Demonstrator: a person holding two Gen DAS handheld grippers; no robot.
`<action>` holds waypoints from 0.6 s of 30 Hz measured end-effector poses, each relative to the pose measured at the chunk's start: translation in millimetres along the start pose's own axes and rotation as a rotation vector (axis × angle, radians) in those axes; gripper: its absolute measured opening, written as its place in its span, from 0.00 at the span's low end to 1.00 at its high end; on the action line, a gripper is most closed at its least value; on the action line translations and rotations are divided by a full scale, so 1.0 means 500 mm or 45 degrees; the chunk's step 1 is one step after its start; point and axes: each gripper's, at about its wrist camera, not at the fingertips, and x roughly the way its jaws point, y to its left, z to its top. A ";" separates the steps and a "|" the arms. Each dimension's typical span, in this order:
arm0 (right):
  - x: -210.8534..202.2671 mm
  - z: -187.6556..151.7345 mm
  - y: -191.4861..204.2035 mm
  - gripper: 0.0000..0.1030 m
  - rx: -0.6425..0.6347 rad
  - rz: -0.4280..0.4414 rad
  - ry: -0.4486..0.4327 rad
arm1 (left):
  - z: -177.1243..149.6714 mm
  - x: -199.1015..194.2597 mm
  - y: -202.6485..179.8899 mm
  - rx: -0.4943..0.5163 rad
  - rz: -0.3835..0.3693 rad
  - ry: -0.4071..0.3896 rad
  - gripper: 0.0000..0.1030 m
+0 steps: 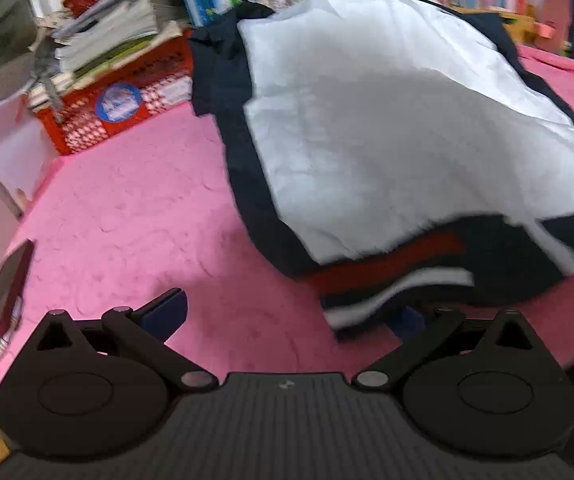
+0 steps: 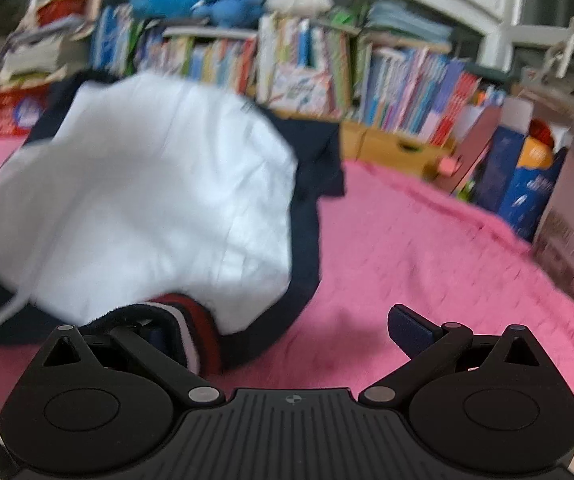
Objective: Fold clothes
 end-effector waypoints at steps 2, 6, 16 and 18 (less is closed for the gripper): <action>0.010 0.017 -0.015 1.00 0.021 -0.026 -0.022 | 0.017 0.002 0.020 -0.059 0.001 -0.028 1.00; 0.012 0.033 -0.040 1.00 0.032 -0.080 -0.061 | 0.049 -0.006 0.064 -0.189 -0.070 -0.084 1.00; -0.039 0.057 -0.086 1.00 -0.010 -0.138 -0.170 | 0.078 -0.045 0.069 -0.159 -0.040 -0.190 1.00; -0.048 0.060 -0.088 1.00 -0.017 -0.161 -0.193 | 0.083 -0.052 0.057 -0.137 0.009 -0.235 1.00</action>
